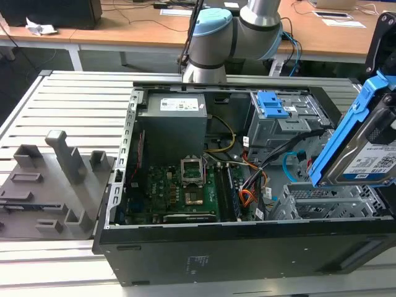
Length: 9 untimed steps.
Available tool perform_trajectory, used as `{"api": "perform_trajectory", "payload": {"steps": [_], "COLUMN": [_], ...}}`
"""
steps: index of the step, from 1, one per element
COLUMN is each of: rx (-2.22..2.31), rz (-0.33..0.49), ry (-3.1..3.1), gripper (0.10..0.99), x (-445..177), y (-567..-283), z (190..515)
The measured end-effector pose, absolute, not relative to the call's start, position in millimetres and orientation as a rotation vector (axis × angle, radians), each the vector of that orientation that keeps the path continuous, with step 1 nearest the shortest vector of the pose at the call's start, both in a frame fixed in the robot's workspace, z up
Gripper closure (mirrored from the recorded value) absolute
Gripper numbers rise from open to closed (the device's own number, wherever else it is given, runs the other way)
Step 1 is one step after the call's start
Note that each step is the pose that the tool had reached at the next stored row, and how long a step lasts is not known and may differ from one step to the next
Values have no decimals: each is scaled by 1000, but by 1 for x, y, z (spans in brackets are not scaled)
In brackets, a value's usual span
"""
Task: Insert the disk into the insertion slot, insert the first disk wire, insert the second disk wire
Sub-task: 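Insert the disk into the insertion slot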
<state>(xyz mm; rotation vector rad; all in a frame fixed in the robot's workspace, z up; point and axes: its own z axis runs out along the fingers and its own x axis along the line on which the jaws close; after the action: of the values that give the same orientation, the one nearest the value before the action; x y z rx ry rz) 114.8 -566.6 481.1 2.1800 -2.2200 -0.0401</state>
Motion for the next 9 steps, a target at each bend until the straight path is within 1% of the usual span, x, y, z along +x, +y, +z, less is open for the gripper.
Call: {"api": "perform_trajectory", "payload": {"steps": [9], "rx": [2180], "rz": [-40], "ry": [-2220], "gripper": [725], "x": [115], "y": [-563], "z": [472]}}
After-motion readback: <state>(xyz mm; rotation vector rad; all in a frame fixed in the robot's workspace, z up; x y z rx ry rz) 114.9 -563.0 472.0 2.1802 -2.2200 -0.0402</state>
